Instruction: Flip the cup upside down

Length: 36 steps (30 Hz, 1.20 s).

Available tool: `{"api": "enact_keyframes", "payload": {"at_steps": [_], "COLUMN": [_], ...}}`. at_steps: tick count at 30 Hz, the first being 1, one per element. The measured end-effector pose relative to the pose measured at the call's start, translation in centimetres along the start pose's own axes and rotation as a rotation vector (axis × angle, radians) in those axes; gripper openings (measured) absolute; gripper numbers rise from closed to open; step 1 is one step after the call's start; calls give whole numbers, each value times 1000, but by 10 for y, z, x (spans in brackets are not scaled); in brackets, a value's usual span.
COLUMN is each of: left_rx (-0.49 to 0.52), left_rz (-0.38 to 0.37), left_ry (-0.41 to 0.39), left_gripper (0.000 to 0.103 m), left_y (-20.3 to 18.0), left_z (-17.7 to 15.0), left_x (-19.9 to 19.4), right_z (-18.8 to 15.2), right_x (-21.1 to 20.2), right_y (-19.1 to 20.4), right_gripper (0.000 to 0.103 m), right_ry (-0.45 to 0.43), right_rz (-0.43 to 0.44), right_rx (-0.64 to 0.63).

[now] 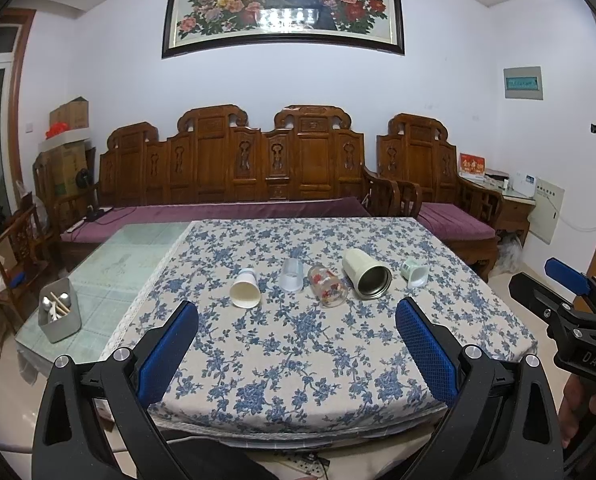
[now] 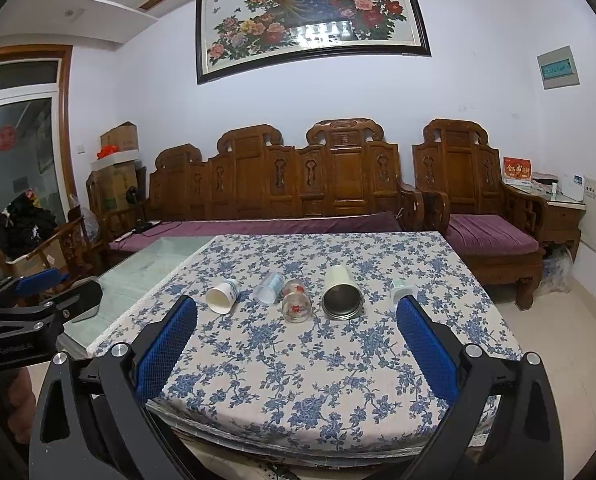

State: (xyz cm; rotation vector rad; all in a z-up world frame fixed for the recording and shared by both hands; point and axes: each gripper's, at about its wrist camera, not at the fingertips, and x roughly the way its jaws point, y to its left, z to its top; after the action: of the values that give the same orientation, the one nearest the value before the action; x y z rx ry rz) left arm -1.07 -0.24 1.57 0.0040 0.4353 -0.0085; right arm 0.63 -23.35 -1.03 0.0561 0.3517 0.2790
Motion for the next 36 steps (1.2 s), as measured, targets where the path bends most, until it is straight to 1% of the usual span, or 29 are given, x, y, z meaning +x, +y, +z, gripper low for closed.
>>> {"api": "enact_keyframes", "payload": {"at_steps": [8, 36], "left_rx": [-1, -2], "left_rz": [-5, -5], "left_ry": [-8, -11], "left_gripper": [95, 95], "left_y": [-3, -3], "left_z": [5, 1], "left_x": [-2, -5], "right_z": [1, 1], "right_x": [-1, -1], "right_y": [0, 1], "right_gripper": [101, 101], "right_ry": [0, 4], "right_rz": [1, 5], "right_rx": [0, 0]}}
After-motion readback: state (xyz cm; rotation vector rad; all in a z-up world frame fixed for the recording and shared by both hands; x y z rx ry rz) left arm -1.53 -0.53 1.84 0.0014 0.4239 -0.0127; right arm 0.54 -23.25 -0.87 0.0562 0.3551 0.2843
